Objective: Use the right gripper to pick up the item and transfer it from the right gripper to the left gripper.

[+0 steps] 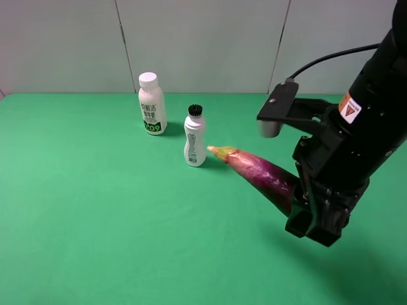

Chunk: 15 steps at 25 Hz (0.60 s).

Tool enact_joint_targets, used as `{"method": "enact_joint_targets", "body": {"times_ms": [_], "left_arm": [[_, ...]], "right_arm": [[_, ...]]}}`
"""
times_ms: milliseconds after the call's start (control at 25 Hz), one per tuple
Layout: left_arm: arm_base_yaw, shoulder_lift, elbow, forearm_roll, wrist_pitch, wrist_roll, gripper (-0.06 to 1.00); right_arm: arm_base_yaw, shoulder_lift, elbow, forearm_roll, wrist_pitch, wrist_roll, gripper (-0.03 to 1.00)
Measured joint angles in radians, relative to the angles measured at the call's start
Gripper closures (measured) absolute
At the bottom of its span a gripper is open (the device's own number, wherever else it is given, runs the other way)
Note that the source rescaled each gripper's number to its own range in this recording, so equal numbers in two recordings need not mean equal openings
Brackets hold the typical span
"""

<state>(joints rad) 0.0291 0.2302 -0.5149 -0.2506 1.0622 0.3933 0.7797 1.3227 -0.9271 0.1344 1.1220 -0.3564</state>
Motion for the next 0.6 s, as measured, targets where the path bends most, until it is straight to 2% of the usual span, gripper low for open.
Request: {"method": "enact_joint_targets", "body": {"times_ms": [80,240,600], "left_arm": [[-0.004,0.053,-0.017,-0.054,-0.004,0.098,-0.04],[-0.063,0.143,-0.054,-0.147,-0.017,0.272,-0.04],[-0.302,0.410,-0.137,-0.159,-0.042,0.479,-0.04]], "right_arm": [[0.026,0.000,0.000,-0.013,-0.009,0.000,0.92],[0.045,0.000,0.000,-0.027,-0.016,-0.004,0.93],[0.047,0.000,0.000,-0.028,-0.018,-0.031,0.93]]}}
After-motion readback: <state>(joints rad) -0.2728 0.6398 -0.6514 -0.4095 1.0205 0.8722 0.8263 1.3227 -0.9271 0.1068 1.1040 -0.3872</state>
